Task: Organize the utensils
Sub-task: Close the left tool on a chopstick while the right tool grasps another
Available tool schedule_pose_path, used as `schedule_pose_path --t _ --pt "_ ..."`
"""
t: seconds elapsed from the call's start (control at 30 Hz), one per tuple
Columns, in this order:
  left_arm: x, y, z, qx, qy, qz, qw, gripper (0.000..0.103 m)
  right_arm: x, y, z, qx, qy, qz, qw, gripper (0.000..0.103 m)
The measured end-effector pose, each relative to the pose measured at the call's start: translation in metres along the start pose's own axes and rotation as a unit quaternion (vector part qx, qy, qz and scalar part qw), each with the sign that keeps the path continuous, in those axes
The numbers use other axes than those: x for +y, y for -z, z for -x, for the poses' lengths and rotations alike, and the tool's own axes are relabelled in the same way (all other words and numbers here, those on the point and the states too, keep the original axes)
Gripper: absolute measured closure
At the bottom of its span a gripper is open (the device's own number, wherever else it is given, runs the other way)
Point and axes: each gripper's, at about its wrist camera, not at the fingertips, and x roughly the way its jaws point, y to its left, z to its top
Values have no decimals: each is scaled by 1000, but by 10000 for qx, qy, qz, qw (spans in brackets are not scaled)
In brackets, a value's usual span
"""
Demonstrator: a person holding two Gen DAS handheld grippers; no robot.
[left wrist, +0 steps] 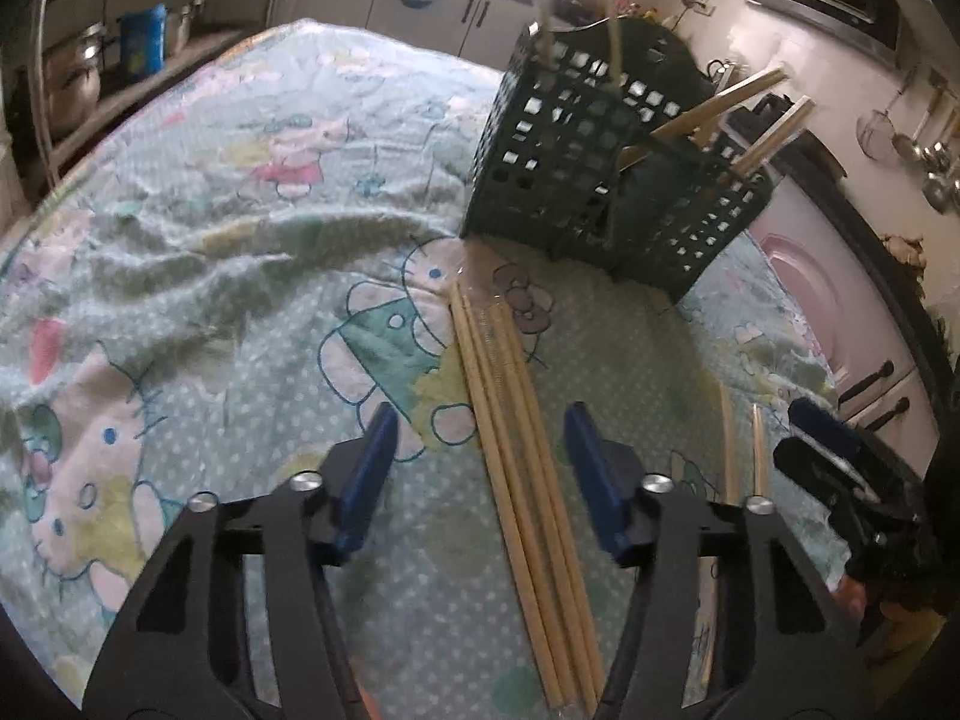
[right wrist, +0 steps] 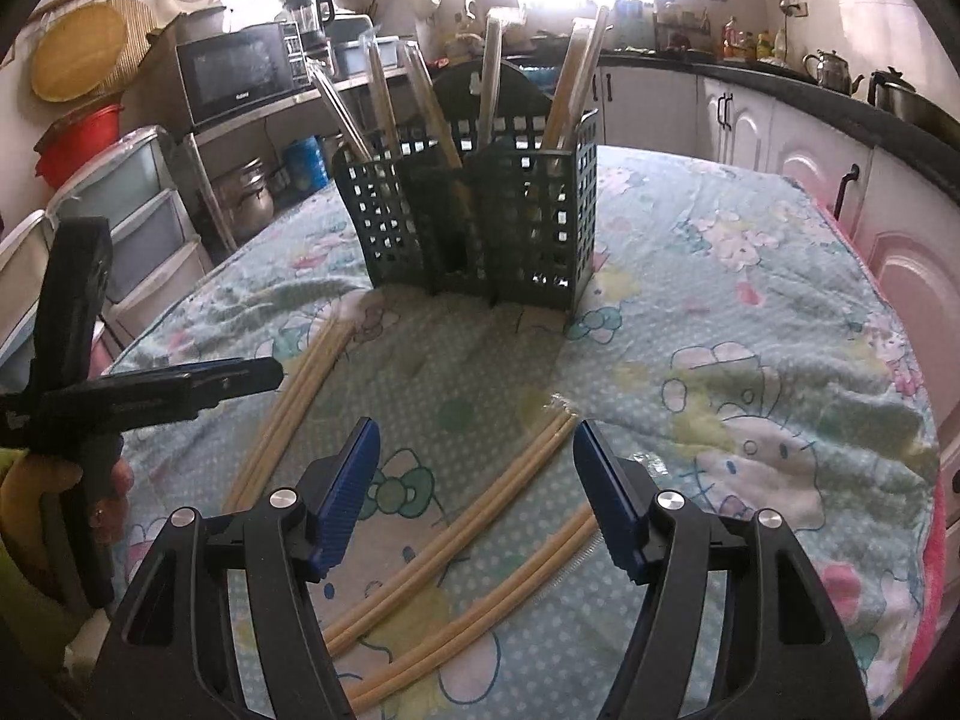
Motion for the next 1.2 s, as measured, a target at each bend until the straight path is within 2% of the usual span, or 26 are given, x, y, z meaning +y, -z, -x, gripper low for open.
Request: schedule_pose_path --t 0.13,0.57,0.77,1.0,1.07,1.2 --pt "7 -9 -13 107 -135 71 9998 74 -2 -3 -12 213 33 -43 9998 38" --pt "2 -38 -38 207 -498 -167 9984 74 -4 -12 -30 432 24 -67 9990 38" --pt "6 -48 -45 227 -646 -223 9974 81 -6 -14 -38 595 129 -105 9981 38" --pt "13 -48 -43 220 -562 -163 9980 87 -16 -14 -52 904 177 -358 9951 39" --pt "18 -47 -41 219 -519 -124 9983 89 -17 -13 -58 989 159 -415 9941 46" --pt "21 -45 -40 199 -473 -78 9986 89 -14 -15 -63 1006 193 -390 9940 50"
